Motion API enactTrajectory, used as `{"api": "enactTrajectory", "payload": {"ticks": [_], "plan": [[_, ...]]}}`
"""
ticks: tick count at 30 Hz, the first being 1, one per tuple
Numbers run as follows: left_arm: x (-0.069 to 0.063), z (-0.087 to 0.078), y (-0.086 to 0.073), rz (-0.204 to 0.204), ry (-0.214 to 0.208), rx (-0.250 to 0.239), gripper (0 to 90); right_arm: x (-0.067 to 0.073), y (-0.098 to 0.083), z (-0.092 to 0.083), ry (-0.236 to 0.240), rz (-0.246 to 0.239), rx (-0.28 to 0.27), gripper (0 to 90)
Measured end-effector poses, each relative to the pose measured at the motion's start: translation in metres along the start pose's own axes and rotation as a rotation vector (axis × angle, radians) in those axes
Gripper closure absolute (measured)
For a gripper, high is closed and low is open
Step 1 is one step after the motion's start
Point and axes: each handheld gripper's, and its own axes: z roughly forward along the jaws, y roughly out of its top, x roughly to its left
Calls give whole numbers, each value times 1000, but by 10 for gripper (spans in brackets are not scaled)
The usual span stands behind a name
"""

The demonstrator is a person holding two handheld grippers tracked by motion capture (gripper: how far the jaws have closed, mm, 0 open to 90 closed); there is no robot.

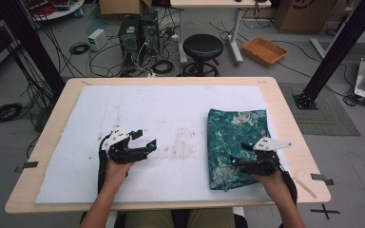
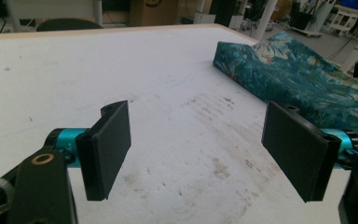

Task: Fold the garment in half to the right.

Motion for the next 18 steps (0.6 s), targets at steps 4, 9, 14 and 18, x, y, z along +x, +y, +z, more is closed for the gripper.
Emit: {"api": "enactTrajectory", "payload": {"ticks": [4, 9, 14, 18], "plan": [[7, -6, 3, 7, 2, -18, 223, -14, 15, -6, -61, 7, -26, 210], [13, -14, 2, 60, -15, -13, 224, -27, 26, -6, -102, 3, -53, 209], [15, -18, 2, 59, -25, -25, 224, -27, 18, -6, -92, 22, -70, 209], [15, -20, 3, 54, -27, -36, 224, -27, 5, -10, -82, 38, -84, 209]]}}
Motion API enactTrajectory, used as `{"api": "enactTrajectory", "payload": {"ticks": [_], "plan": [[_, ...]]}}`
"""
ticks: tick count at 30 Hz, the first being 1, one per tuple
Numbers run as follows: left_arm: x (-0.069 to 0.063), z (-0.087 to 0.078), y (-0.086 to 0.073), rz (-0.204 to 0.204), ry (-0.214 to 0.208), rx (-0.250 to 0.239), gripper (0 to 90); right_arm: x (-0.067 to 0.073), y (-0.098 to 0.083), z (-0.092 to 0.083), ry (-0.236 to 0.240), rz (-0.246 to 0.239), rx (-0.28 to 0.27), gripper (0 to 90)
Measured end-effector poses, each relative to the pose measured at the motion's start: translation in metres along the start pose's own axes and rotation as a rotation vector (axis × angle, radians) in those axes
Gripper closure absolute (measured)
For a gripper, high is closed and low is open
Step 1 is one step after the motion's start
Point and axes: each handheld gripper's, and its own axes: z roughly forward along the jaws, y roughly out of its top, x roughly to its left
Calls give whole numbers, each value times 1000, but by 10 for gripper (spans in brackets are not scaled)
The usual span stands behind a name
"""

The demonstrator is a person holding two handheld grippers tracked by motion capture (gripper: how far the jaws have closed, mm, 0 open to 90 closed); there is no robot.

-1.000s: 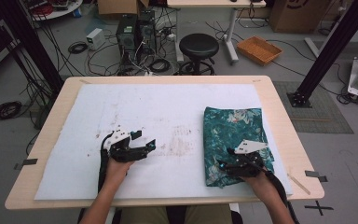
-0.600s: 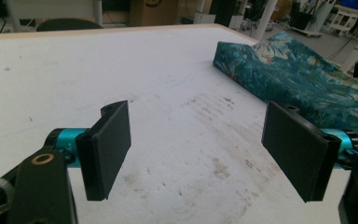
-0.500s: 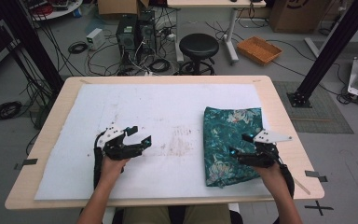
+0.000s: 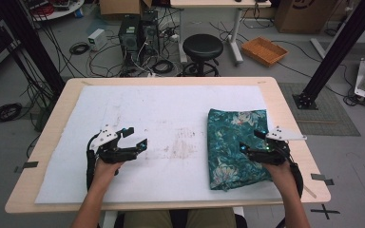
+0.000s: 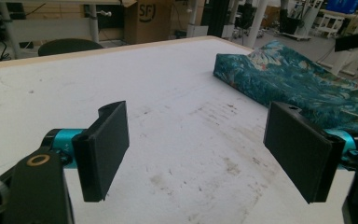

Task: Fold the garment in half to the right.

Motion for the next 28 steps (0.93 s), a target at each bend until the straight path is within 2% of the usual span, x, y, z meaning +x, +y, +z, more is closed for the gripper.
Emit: {"api": "enactTrajectory", "payload": {"ticks": [6, 10, 12, 28], "plan": [[0, -3, 1, 0, 2, -13, 224, -2, -8, -9, -26, 16, -40, 209], [-1, -4, 1, 0, 1, -18, 224, -2, -8, -14, -17, 8, -65, 209], [-1, -4, 0, -1, 2, -21, 224, -2, -9, -14, -8, 10, -59, 209], [1, -4, -2, -5, 5, -17, 224, -5, -9, -18, -30, 18, -83, 209]]}}
